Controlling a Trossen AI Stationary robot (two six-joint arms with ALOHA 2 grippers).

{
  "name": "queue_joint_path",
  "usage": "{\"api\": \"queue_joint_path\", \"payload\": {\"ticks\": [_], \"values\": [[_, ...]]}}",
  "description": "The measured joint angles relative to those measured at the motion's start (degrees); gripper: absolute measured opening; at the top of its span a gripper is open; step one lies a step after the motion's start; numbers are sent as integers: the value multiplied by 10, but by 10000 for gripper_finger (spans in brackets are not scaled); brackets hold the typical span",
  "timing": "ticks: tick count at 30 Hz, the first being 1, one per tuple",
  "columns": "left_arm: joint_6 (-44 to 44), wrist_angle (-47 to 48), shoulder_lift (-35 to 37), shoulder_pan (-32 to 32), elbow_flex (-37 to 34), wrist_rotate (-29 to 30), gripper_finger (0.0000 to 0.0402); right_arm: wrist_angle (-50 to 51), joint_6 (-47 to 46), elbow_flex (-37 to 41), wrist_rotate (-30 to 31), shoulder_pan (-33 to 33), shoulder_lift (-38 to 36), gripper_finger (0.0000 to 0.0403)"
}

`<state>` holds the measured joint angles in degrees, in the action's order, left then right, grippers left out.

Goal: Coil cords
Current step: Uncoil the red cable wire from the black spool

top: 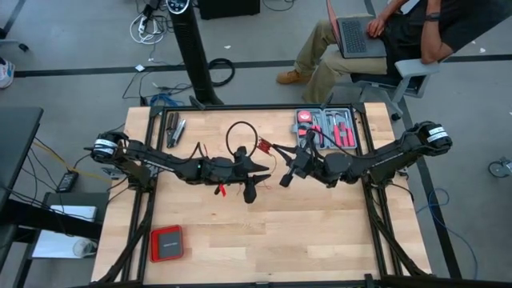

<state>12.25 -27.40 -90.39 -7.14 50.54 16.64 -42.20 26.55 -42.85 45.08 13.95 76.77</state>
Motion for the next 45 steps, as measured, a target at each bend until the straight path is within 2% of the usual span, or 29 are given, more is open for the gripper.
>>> {"api": "queue_joint_path", "payload": {"ticks": [5, 7, 10, 11, 28, 31, 33, 37, 41, 45], "values": [[2, 10, 0, 0, 0, 0, 111, -27, -1, 0, -16, -3, 0, 0], [3, 23, 0, 0, 0, -1, 83, -28, 1, 0, -19, -2, 0, 0], [4, 39, 0, 0, 0, -11, 20, -28, 3, 0, -18, -3, 0, 0], [5, 39, 0, 0, 0, -16, 12, -28, 3, 0, -18, -3, 0, 0], [15, 37, 0, -1, 0, -24, 1, -14, 7, 0, -13, -3, 0, 0], [16, 37, 1, -1, 0, -34, 1, -8, 7, 0, -12, -3, 0, 0], [27, 40, 10, -1, 0, -59, 0, 17, 11, 0, 14, -2, 0, 0], [32, 52, 69, -1, 0, -113, 0, 121, 25, 0, 94, 22, -7, 0], [23, 127, 140, -1, 1, -107, 0, 192, 2, 0, 137, 51, -6, 0], [29, 222, 200, -1, 1, -83, 0, 231, -36, 0, 151, 82, -7, 0]]}}
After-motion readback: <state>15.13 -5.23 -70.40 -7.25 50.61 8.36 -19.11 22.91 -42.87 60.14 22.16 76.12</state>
